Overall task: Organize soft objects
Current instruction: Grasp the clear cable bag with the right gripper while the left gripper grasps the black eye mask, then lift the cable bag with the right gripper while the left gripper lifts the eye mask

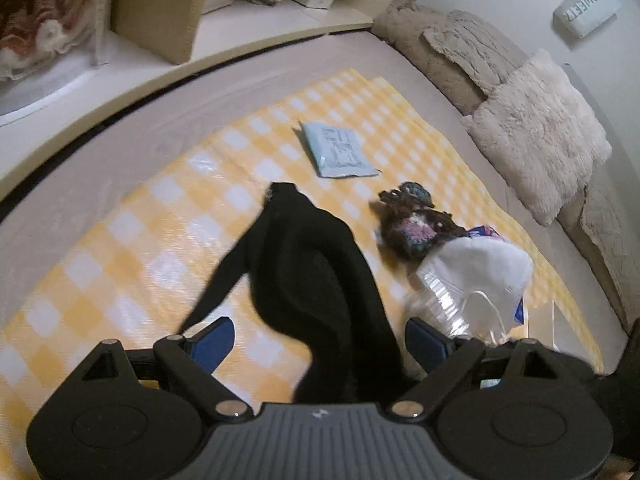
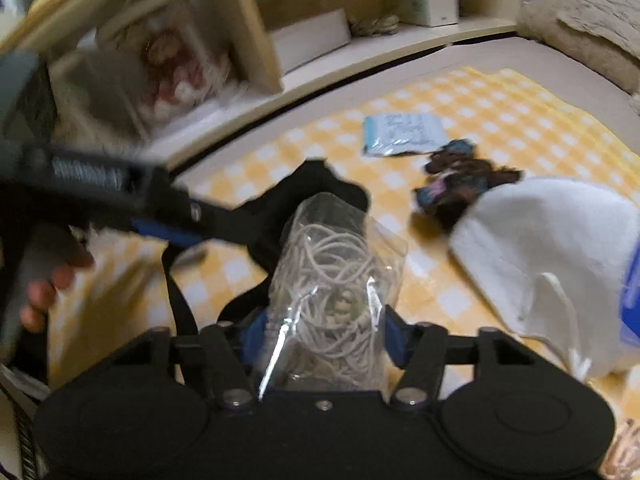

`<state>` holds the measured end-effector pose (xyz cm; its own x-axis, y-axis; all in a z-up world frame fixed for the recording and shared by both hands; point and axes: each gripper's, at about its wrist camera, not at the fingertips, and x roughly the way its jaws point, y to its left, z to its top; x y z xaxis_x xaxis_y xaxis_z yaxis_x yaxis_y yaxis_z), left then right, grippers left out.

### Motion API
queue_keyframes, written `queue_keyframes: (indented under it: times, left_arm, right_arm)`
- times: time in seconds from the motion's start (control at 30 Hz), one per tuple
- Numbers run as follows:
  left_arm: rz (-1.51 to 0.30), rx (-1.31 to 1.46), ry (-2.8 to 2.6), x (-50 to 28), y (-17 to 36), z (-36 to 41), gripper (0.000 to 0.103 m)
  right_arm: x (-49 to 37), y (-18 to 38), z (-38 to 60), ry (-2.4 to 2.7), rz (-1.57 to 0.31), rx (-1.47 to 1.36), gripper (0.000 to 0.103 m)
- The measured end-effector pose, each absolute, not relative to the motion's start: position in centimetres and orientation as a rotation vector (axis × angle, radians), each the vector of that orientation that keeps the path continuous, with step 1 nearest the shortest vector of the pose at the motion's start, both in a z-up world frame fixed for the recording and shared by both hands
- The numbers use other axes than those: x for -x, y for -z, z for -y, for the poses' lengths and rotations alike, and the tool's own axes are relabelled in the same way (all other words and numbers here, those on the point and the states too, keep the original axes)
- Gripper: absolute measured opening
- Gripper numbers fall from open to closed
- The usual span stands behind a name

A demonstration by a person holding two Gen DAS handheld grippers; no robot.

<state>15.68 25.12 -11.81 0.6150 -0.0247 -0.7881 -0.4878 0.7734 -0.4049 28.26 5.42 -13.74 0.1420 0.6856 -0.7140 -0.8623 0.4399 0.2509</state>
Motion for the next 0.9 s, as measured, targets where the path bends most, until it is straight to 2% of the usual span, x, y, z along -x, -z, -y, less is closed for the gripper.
queue_keyframes:
  times: [0.1,0.23,0.5,0.73,0.9]
  left_arm:
    - [-0.89,0.65,-0.282,-16.7,12.3,-24.3,0.092]
    - [-0.917,0.635,-0.286,-17.8,13.1,-23.1,0.092]
    - [-0.946,0.573,-0.289,-18.8,14.0,-21.7,0.092]
    - [-1.047,0.23,-0.244,-19.3,14.5,-18.3,0.085]
    - [-1.064,0.038,-0.257,-19.6,15.5,-16.6,0.085]
  right_arm:
    - [-29.7,13.1,-3.6,-1.053,-0.827,0.218,0.056]
    - [-29.5,14.8,-3.6,-0.931,-0.782,0.406,0.055]
    - [-23.4,15.5,-4.4,-1.165,-0.79,0.513,0.054]
    - [-20.9,15.3,-3.2,-1.232,-0.808,0.558,0.054]
    - [-20.6,15.6,-1.5,-1.176,-0.825,0.593,0.054]
